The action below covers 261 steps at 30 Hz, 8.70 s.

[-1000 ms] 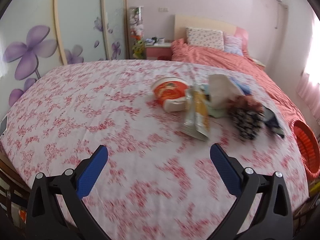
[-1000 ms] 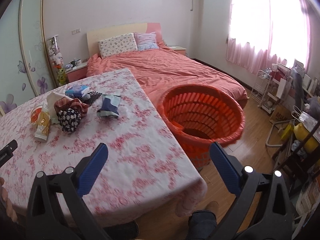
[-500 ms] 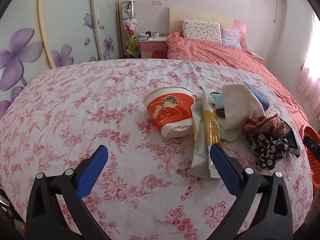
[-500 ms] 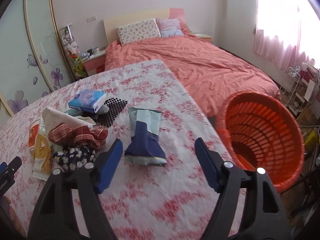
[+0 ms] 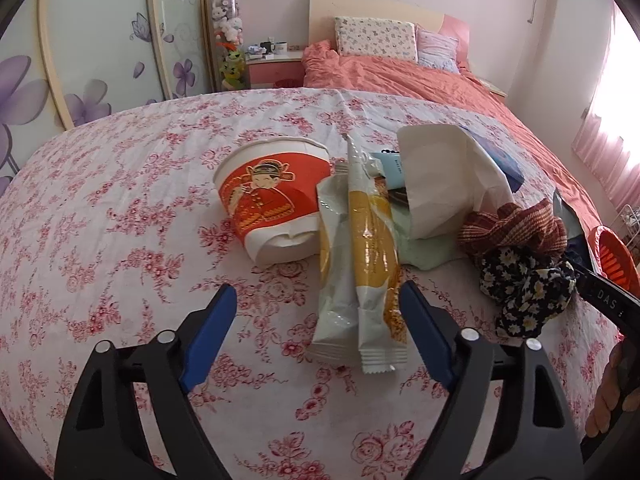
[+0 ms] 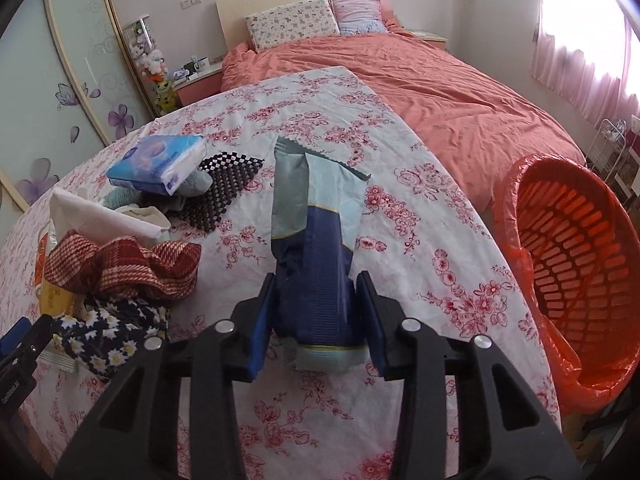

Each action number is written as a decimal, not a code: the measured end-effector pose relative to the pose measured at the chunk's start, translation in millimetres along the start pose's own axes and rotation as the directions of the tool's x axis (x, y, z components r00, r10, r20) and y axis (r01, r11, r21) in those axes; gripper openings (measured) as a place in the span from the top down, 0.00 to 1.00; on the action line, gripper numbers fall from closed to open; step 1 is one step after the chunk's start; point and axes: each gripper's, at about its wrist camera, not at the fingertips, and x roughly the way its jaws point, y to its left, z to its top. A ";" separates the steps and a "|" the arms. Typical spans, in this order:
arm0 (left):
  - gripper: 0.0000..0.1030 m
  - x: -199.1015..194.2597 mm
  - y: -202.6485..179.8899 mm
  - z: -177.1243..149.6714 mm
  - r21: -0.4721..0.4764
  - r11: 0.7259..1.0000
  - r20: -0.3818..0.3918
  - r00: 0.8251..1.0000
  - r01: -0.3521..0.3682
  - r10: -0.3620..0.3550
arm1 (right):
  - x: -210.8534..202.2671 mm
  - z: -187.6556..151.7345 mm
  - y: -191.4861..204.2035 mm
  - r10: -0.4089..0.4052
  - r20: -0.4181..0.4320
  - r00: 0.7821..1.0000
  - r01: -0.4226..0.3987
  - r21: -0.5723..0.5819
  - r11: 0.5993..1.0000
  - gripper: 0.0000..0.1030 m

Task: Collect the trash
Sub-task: 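Grasp the snack wrapper with the left tool while the right tool grasps the blue wrapper, then carry both wrappers over the orange basket and open both tools to drop them, then grasp the red paper cup with the left tool while the right tool grasps the floral cloth, then carry the cup and floral cloth over the basket and release both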

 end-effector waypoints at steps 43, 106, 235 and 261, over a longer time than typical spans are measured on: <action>0.86 -94.6 -86.7 13.7 0.150 0.970 0.125 0.969 0.192 -0.211 | -127.9 -24.8 -60.6 -0.052 0.182 0.982 0.053 -0.002 0.999 0.77; 0.18 -68.4 -96.3 -2.6 0.182 0.983 0.124 0.992 0.000 -0.023 | -125.0 -23.8 -107.3 -0.270 0.279 0.922 0.280 0.004 0.960 0.04; 0.27 -88.6 -217.8 1.2 0.394 0.836 0.019 0.906 0.383 -0.423 | -174.2 -25.3 -196.9 -0.146 0.352 0.925 0.081 0.194 0.978 0.90; 0.23 -22.5 -338.5 -20.5 0.421 0.768 -0.185 0.875 0.482 -0.447 | -120.2 -1.2 -288.0 -0.139 0.320 0.937 0.038 0.303 0.952 0.71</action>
